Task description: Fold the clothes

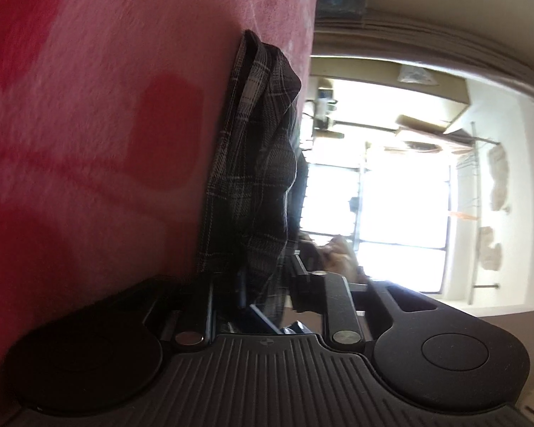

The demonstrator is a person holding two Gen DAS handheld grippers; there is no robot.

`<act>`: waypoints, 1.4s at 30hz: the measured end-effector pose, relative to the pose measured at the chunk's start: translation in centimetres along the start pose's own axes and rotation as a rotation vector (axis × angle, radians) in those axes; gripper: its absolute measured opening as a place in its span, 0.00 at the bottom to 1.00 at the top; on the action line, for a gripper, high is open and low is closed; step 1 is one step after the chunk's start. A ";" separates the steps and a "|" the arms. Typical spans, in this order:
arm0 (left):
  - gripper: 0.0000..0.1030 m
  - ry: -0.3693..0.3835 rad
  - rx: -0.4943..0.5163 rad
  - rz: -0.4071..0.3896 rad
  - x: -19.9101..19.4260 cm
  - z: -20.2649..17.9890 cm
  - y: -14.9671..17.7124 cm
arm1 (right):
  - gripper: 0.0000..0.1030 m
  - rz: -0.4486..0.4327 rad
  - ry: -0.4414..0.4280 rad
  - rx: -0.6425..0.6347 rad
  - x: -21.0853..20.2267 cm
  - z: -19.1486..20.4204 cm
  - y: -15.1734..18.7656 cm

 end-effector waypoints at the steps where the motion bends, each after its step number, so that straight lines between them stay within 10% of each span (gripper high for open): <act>1: 0.30 -0.020 0.013 0.001 0.0 -0.2 -0.1 | 0.35 0.003 0.002 -0.010 0.2 0.0 0.2; 6: 0.45 -0.127 0.178 -0.031 -0.8 -2.4 -0.2 | 0.35 0.012 0.002 -0.030 0.3 0.1 0.5; 18: 0.45 -0.246 0.367 0.000 0.5 -3.9 0.6 | 0.37 0.068 -0.099 0.043 -5.7 -3.4 -2.2; 23: 0.17 -0.267 0.492 -0.028 1.1 -4.8 1.1 | 0.38 0.108 -0.110 0.214 -3.4 -4.5 -3.7; 27: 0.15 -0.298 0.542 -0.009 1.4 -4.5 1.2 | 0.38 0.140 -0.118 0.351 -1.6 -5.4 -5.0; 33: 0.56 -0.315 0.547 0.004 -0.4 -5.6 2.5 | 0.38 0.189 -0.124 0.517 0.5 -6.4 -6.1; 42: 0.42 -0.360 0.720 0.008 0.0 -6.7 3.9 | 0.42 0.262 -0.062 0.438 1.3 -4.2 -3.9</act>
Point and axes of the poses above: each gripper's, at about its wrist camera, not at the fingertips, and x roughly the way its jaws point, z to its left, y to its underside, the point moved 10 cm from there along x, roughly the way its jaws point, and after that the axes turned 12 degrees about x, right-handed, at the moved point
